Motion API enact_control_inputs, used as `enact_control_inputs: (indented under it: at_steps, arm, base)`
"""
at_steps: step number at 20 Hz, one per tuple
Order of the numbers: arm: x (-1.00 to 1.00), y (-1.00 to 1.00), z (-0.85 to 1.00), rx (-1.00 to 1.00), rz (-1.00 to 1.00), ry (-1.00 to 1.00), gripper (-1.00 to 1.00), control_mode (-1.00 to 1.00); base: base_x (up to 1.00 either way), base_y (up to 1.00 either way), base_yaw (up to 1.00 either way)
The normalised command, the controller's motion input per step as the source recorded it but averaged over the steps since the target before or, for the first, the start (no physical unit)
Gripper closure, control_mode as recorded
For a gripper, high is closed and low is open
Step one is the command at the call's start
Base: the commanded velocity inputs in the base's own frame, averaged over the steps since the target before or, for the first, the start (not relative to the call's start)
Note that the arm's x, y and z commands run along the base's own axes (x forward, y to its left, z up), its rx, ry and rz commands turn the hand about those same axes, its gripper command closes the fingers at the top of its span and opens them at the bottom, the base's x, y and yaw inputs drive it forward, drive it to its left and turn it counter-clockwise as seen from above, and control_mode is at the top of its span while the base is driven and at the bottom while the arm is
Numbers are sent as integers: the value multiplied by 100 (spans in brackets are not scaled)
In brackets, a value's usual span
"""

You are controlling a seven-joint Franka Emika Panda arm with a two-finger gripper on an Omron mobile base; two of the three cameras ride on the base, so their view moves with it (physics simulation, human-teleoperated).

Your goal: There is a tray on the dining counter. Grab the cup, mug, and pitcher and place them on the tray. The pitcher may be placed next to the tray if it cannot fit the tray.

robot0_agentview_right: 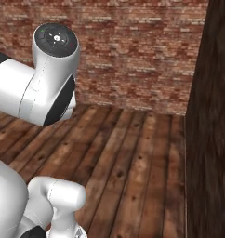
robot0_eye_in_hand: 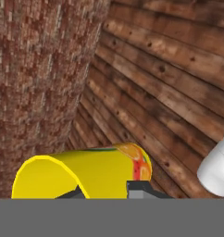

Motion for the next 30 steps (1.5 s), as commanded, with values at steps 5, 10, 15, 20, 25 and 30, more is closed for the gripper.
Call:
enact_control_inputs:
  at_steps: [5,10,15,20,25,30]
  arm:
    - [0,0,0,0,0,0,100,100]
    - [0,0,0,0,0,0,100,100]
    - [0,0,0,0,0,0,100,100]
    - [0,0,0,0,0,0,100,100]
    - [0,0,0,0,0,0,100,100]
    - [0,0,0,0,0,0,100,100]
  base:
    - [100,-57,22]
    - [100,-63,28]
    - [91,-71,51]
    - [62,-53,85]
    - [55,-48,96]
    - [57,-53,94]
